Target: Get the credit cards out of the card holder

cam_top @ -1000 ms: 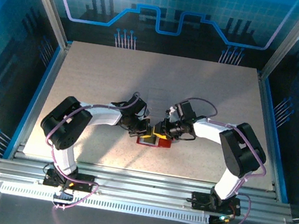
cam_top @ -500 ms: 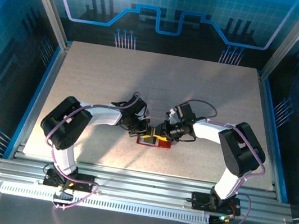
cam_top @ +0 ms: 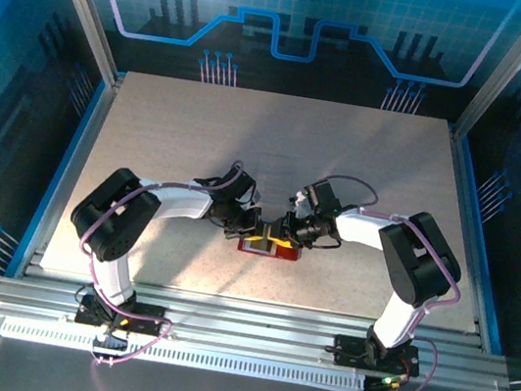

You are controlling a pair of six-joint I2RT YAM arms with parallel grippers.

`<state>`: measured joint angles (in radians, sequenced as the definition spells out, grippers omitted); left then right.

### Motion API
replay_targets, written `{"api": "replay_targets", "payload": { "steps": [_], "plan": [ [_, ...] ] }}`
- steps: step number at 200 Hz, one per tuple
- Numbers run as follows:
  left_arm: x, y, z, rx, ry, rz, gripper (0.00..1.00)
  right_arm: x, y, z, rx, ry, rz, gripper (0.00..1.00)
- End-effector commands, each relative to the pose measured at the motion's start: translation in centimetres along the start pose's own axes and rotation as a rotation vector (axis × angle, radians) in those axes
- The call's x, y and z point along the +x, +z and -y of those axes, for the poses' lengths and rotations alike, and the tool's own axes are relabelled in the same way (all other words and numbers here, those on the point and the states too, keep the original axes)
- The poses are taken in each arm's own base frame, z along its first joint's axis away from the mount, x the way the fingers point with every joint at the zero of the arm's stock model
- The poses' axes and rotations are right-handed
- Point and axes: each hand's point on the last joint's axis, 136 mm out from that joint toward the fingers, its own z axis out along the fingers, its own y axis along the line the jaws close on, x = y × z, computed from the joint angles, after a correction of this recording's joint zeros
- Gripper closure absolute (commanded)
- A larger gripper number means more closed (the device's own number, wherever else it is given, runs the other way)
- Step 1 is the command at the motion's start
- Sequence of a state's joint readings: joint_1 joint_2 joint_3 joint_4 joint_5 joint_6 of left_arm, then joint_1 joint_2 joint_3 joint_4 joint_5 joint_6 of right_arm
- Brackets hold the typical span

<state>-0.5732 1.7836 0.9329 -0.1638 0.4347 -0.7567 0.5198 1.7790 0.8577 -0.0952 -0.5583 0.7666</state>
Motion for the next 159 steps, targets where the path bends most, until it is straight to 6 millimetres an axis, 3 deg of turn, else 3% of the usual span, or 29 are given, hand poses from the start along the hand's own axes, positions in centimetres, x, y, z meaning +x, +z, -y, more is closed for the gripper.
{"api": "replay_targets", "payload": {
  "steps": [1, 59, 159],
  "plan": [
    [0.74, 0.29, -1.17, -0.031, -0.010, -0.038, 0.95, 0.44, 0.44, 1.05, 0.009, 0.024, -0.026, 0.70],
    [0.81, 0.42, -1.34, -0.037, -0.011, -0.045, 0.95, 0.56, 1.32, 0.60, -0.061, 0.052, -0.036, 0.71],
    [0.70, 0.26, -1.35, -0.049, -0.004, -0.044, 0.95, 0.28, 0.90, 0.82, -0.101, 0.074, -0.021, 0.78]
  ]
}}
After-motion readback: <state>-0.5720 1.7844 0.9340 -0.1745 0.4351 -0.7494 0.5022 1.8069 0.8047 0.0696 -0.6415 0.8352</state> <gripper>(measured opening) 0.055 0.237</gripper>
